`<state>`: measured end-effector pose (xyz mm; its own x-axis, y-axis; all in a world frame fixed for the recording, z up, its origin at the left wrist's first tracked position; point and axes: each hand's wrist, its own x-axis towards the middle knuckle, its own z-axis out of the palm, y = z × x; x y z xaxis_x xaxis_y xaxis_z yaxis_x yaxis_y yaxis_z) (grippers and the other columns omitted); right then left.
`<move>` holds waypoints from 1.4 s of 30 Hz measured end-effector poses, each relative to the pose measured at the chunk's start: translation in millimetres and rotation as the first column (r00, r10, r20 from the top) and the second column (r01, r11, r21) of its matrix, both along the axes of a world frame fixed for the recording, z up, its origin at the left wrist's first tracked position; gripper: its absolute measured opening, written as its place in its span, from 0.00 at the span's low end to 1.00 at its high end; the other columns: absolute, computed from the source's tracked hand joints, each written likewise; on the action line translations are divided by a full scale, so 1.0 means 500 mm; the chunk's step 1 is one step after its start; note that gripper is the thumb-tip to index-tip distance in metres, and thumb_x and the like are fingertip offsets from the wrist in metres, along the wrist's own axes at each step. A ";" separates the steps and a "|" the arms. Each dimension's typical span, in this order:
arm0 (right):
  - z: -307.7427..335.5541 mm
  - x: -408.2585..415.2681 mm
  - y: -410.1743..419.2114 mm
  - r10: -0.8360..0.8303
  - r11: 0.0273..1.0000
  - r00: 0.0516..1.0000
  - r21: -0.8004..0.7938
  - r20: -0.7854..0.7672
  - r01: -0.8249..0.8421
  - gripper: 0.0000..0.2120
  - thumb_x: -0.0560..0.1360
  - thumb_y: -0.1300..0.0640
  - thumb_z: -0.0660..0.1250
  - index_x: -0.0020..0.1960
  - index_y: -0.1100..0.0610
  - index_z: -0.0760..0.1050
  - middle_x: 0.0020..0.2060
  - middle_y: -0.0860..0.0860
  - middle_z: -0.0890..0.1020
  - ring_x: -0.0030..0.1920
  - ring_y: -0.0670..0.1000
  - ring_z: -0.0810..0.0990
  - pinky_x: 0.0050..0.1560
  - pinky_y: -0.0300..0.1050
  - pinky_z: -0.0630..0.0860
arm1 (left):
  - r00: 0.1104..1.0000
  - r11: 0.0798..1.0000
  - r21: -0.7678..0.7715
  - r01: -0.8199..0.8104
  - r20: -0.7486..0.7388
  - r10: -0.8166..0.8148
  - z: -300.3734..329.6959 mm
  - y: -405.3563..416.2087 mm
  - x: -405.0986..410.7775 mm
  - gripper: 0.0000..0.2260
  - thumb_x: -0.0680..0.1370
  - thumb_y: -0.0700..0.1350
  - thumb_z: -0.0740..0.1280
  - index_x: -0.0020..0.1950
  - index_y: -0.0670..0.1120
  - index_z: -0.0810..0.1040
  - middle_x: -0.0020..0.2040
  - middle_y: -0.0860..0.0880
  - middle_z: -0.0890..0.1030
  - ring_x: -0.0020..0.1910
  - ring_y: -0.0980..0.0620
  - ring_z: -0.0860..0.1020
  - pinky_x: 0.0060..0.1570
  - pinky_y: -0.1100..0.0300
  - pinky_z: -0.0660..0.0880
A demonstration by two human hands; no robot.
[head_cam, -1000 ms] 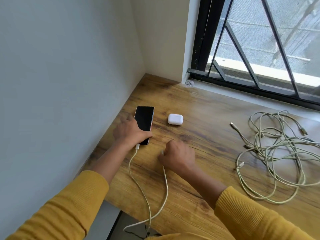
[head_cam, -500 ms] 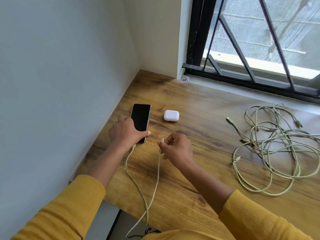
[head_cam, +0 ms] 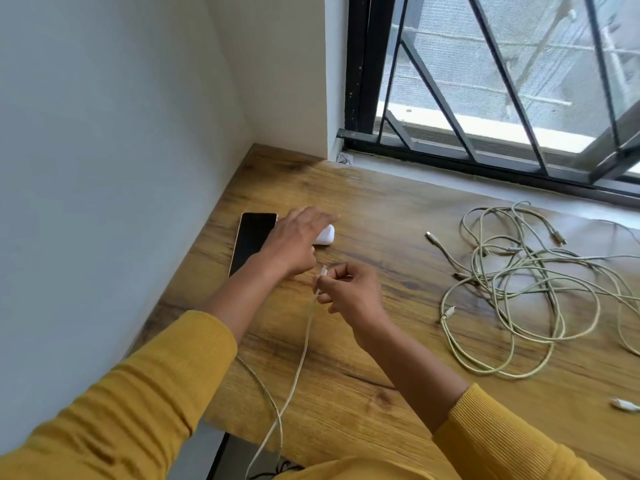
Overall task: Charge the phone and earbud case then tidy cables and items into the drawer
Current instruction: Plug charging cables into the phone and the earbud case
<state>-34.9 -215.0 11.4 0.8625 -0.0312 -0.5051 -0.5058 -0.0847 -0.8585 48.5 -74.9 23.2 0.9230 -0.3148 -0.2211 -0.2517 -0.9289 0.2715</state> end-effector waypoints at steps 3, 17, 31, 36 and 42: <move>0.001 0.002 -0.010 -0.035 0.999 0.999 0.033 -0.004 0.035 0.08 0.76 0.59 0.77 0.43 0.57 0.79 0.39 0.56 0.88 0.35 0.46 0.84 0.35 0.45 0.77 | 0.997 0.998 0.011 0.064 -0.053 -0.064 -0.006 -0.016 0.011 0.42 0.75 0.32 0.71 0.83 0.60 0.63 0.82 0.50 0.63 0.82 0.46 0.59 0.80 0.47 0.63; 0.001 0.000 -0.022 -0.058 0.994 0.998 0.093 -0.015 0.059 0.06 0.75 0.68 0.75 0.50 0.64 0.81 0.41 0.60 0.87 0.38 0.50 0.85 0.39 0.43 0.81 | 0.997 0.988 -0.134 -0.071 -0.003 0.071 -0.032 0.003 -0.001 0.31 0.74 0.28 0.69 0.70 0.57 0.80 0.65 0.53 0.71 0.67 0.49 0.69 0.65 0.53 0.74; 0.014 -0.015 -0.013 -0.098 0.982 0.995 0.167 0.024 0.093 0.03 0.80 0.65 0.71 0.50 0.59 0.83 0.39 0.55 0.84 0.39 0.54 0.83 0.46 0.56 0.87 | 0.927 0.813 -0.458 -0.359 -0.071 0.369 -0.044 0.051 -0.070 0.23 0.76 0.34 0.73 0.65 0.57 0.81 0.60 0.49 0.79 0.54 0.49 0.81 0.48 0.57 0.79; 0.043 -0.019 -0.019 -0.077 0.990 0.990 0.126 0.114 0.062 0.06 0.81 0.62 0.71 0.50 0.56 0.86 0.34 0.51 0.81 0.35 0.48 0.78 0.37 0.42 0.79 | 0.864 0.434 -0.750 -0.499 -0.396 0.310 -0.025 0.080 -0.106 0.23 0.77 0.30 0.72 0.63 0.55 0.84 0.58 0.43 0.85 0.58 0.45 0.84 0.50 0.56 0.82; 0.079 -0.030 -0.024 -0.039 0.993 0.972 0.114 0.230 0.013 0.04 0.77 0.62 0.75 0.50 0.56 0.84 0.36 0.52 0.84 0.35 0.47 0.80 0.35 0.43 0.79 | 0.781 0.048 -0.779 -0.625 -0.622 0.061 0.002 0.100 -0.165 0.24 0.77 0.35 0.72 0.72 0.50 0.81 0.58 0.44 0.84 0.52 0.49 0.83 0.51 0.53 0.83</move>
<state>-49.9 -226.8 51.0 0.9559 -0.0100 -0.2937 -0.2933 0.0286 -0.9556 -33.9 -24.8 24.4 0.9213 -0.1788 -0.3453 0.3787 0.2110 0.9011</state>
